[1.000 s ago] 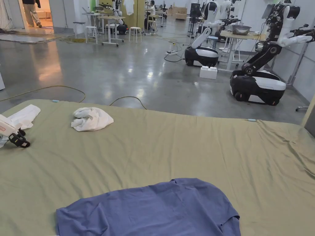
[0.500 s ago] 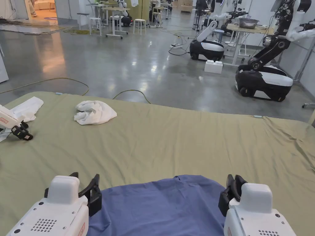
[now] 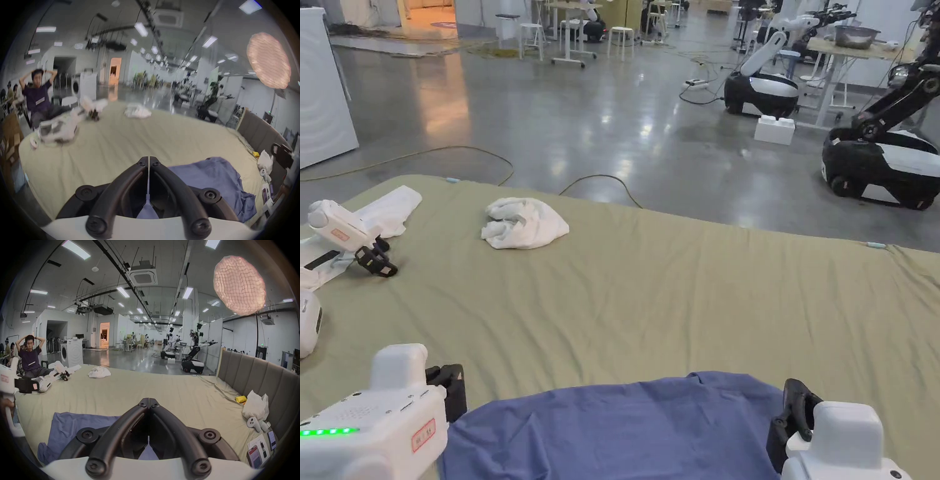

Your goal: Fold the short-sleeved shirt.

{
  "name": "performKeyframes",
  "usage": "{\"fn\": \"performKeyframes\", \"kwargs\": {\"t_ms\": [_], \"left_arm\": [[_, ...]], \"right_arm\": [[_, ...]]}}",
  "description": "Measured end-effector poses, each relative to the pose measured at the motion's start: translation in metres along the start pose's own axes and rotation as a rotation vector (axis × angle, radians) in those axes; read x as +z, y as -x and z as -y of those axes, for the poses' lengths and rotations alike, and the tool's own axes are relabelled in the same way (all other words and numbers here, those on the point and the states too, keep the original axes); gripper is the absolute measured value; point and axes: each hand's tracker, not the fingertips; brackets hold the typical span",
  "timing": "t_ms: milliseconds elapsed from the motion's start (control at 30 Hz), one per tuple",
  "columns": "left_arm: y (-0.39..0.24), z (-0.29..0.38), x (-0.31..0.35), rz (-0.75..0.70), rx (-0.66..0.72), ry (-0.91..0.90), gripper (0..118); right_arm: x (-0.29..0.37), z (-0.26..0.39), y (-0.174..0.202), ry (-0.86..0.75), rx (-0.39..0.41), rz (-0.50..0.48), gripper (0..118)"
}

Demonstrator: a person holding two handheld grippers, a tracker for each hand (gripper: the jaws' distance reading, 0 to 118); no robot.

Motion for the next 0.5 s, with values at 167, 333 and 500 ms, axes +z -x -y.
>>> {"fn": "performKeyframes", "kwargs": {"t_ms": [167,333,500], "left_arm": [[0.056,-0.014,-0.087,-0.008,0.108,0.268,3],[0.074,-0.017,-0.141,-0.024,0.127,0.396,49],[0.063,-0.001,-0.163,-0.062,0.172,0.526,80]], "right_arm": [[-0.016,0.017,-0.008,0.084,0.011,0.006,0],[-0.025,0.03,-0.014,0.152,0.011,0.018,0],[-0.028,0.042,-0.017,0.198,0.012,0.028,0]]}}
